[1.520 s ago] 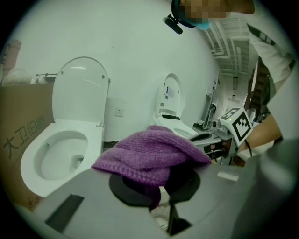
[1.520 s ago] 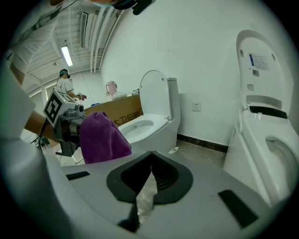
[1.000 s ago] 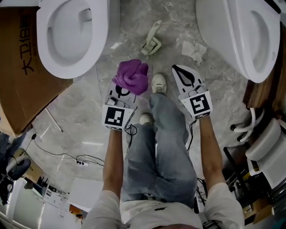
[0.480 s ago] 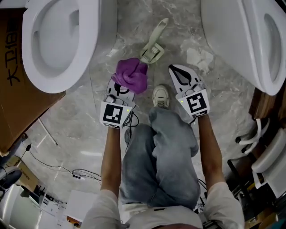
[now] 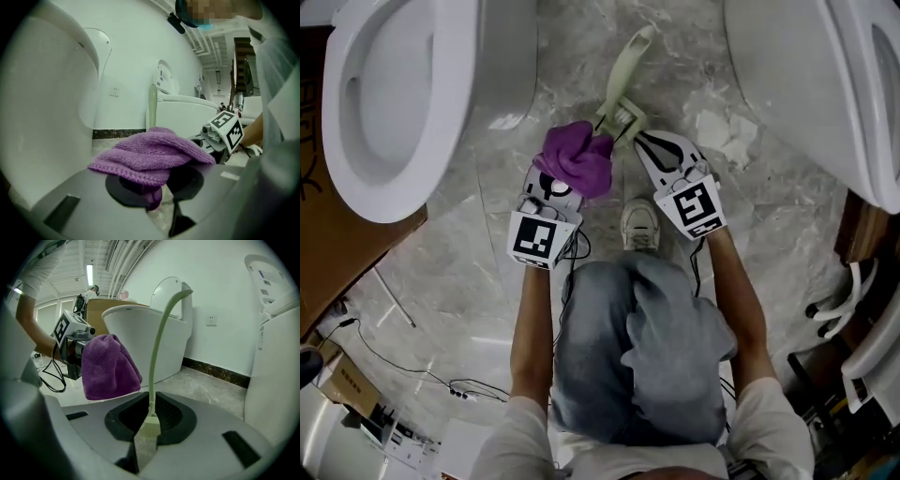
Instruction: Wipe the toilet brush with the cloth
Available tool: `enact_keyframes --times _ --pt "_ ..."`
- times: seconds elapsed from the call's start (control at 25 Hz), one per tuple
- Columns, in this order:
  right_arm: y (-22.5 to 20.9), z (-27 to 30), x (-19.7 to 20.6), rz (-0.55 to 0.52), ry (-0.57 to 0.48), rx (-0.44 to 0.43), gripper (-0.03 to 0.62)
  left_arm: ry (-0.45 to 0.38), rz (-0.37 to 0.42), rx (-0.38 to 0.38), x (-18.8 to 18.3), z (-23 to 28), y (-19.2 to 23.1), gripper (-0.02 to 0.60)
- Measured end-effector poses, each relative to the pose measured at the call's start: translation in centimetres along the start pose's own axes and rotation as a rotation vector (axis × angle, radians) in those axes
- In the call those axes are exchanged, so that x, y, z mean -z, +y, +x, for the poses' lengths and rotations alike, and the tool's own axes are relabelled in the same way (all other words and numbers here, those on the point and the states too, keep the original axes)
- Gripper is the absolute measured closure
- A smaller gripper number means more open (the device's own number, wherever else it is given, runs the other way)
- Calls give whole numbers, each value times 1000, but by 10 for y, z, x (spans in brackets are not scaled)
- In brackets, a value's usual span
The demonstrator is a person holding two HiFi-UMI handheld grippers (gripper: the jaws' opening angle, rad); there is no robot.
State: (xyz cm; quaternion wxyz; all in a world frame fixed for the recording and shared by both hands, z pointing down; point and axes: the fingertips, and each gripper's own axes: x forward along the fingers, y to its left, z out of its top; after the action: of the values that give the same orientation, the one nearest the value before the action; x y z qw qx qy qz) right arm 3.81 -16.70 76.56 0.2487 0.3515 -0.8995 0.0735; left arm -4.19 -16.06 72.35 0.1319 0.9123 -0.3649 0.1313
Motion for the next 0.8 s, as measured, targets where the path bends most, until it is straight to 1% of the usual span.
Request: enact_keyframes --times 0.2,0.32,0.6,0.8 --pt "-1 31 23 -32 28 -32 526 -19 18 26 14 18 6 465" --pt "-2 45 36 -64 61 -36 511 -32 21 52 17 25 7 445" --pt "-6 63 46 -104 78 -37 511 -55 44 117 17 49 3 417" --pt "-4 71 49 -106 53 -57 510 -51 53 130 25 72 2 410"
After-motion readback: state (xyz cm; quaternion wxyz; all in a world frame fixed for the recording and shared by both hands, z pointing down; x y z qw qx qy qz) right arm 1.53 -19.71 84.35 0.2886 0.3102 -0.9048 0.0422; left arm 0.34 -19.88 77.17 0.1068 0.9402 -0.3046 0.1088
